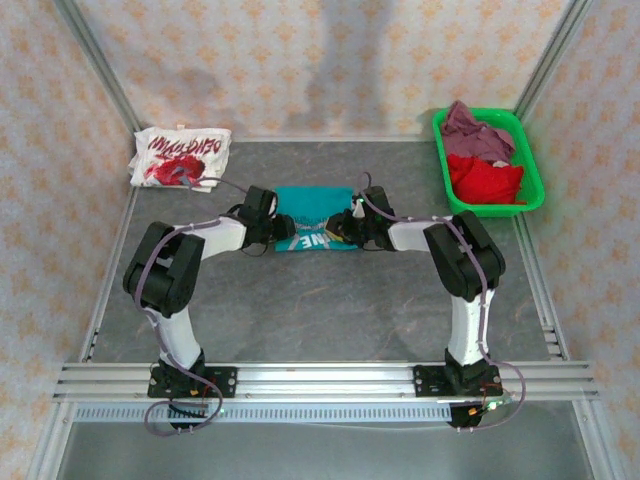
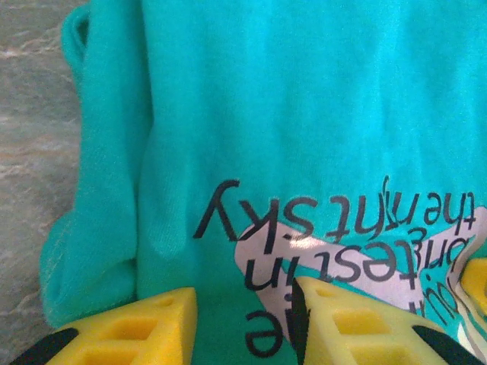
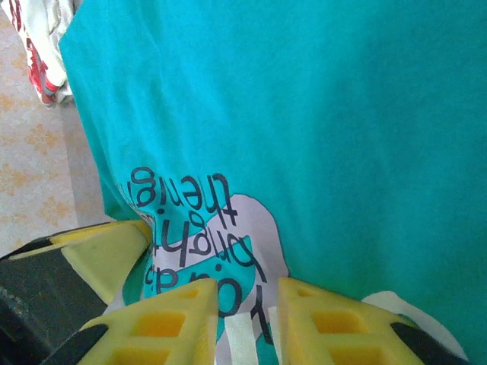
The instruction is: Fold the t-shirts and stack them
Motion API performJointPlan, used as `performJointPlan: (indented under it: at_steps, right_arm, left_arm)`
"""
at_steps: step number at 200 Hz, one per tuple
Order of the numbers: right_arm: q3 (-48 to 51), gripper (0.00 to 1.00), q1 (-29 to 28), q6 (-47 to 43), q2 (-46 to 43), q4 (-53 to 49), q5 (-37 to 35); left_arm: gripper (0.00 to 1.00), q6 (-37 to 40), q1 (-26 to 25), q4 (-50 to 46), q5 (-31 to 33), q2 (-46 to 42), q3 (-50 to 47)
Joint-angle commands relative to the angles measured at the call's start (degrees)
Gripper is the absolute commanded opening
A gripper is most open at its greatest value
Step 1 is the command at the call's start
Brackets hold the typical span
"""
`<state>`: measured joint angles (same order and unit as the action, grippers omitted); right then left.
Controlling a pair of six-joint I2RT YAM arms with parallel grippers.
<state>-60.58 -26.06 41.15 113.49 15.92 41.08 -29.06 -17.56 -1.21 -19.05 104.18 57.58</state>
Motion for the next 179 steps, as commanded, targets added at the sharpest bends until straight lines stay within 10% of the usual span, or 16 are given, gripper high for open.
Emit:
performJointPlan:
  at_steps: [1,31,53,179]
  right_arm:
    - [-0.29,0.28,0.58,-0.90,-3.76,-1.23,-0.30]
    - [-0.87,0.35,1.22,-2.89,-10.10,-5.66,-3.04]
    - [1.14,0.40,3.04,-2.87,-13.11,-5.06,-5.84]
    - [6.32,0.42,4.52,-3.56,-15.13,-2.89,-6.03]
  left_arm:
    - [0.40,0.76,1.70,-3.30,1.21,-5.49,-0.33]
    - [0.49,-0.38,4.07,-7.91,1.92,-11.35,1.05]
    - [0.77,0.35,5.33,-11.94,2.52,-10.83,3.71]
    - [0.89,1.87,1.39,-16.77,0.32,7.93,16.46]
